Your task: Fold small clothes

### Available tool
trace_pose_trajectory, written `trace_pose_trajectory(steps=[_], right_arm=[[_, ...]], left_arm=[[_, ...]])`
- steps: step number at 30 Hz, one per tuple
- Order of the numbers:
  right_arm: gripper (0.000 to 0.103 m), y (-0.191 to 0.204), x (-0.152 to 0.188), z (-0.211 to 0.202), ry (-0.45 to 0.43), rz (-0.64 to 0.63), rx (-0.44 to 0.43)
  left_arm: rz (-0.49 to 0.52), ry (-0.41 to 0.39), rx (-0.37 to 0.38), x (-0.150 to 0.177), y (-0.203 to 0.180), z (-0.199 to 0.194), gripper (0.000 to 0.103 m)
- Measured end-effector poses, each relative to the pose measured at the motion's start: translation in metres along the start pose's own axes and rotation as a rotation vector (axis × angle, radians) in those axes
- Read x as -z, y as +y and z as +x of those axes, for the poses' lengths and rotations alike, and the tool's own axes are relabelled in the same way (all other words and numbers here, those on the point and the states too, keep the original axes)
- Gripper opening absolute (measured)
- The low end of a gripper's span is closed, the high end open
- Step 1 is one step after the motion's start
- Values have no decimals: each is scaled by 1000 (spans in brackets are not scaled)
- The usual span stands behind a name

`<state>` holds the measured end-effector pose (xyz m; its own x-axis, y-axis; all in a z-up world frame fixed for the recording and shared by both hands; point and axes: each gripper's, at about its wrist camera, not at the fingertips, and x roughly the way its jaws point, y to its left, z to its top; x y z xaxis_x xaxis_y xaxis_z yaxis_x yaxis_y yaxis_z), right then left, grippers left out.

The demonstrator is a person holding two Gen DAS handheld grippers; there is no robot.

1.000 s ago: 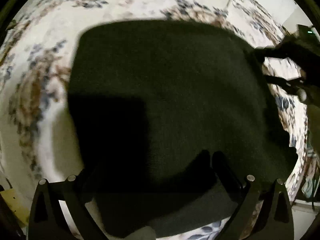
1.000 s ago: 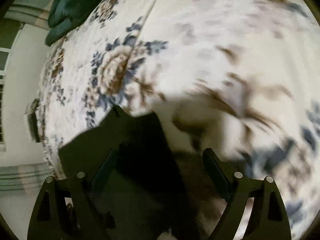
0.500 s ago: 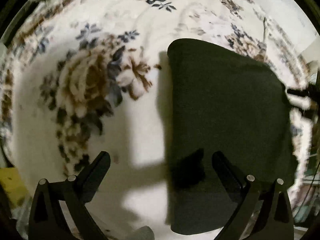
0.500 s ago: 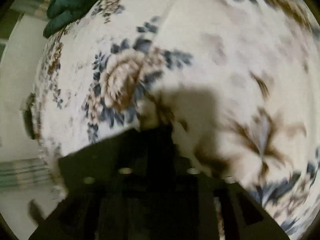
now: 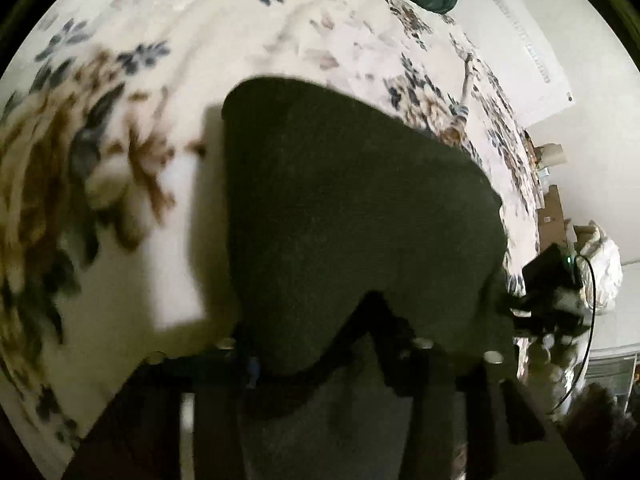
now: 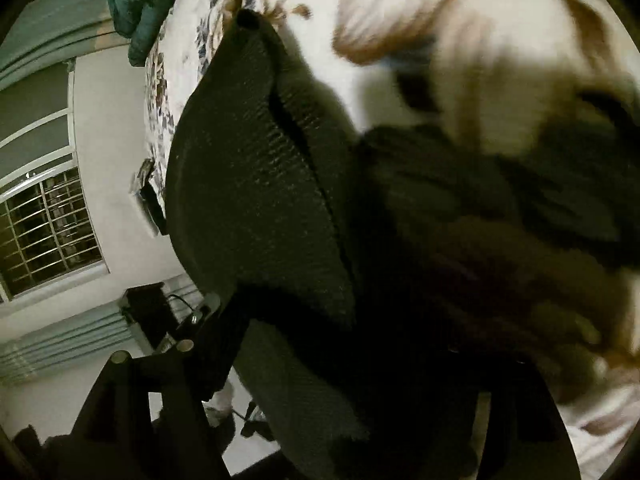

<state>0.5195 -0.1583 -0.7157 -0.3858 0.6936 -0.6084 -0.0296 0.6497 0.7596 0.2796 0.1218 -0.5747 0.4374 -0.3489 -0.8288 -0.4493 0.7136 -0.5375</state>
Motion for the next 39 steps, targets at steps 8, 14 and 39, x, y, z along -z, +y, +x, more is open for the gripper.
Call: trace_pose_trajectory(steps=[8, 14, 39], right_arm=[[18, 22, 47, -17, -189, 151, -12], [18, 13, 102, -24, -261, 285, -28], [9, 41, 186, -53, -431, 296, 242]], left_arm=[[149, 57, -10, -35, -25, -18, 22], [322, 161, -123, -63, -48, 20, 34], [325, -31, -337, 6, -60, -36, 85]])
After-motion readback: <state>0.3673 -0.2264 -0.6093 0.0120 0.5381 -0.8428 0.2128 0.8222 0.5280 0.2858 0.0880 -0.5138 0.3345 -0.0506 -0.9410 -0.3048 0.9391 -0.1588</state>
